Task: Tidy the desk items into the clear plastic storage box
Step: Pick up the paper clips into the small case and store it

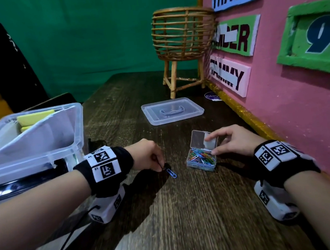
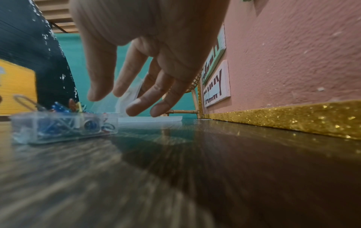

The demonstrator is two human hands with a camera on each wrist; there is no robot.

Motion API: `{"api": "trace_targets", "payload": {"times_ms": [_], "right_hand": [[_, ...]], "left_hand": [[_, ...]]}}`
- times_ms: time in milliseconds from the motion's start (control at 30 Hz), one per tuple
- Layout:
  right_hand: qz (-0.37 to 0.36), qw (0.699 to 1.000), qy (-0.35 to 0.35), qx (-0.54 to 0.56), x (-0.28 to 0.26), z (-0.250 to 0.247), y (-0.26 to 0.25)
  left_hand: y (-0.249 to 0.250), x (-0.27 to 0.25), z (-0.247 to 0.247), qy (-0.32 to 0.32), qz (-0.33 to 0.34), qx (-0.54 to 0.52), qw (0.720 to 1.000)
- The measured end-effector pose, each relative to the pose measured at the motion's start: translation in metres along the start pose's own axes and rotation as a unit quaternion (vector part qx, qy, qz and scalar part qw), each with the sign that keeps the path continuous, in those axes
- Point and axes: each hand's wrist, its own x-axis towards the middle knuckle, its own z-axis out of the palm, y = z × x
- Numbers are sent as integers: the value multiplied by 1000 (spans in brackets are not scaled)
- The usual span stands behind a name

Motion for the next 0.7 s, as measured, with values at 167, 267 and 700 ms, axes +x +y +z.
{"api": "trace_targets", "payload": {"times_ms": [167, 267, 700], "right_hand": [[-7, 1000, 1, 7, 1, 0, 1], [-25, 1000, -2, 17, 2, 0, 3], [-10, 1000, 3, 18, 5, 1, 8]], "left_hand": [[4, 3, 2, 4, 20, 19, 1000], [14, 9, -1, 116, 62, -59, 990], [54, 28, -1, 136, 129, 34, 982]]}}
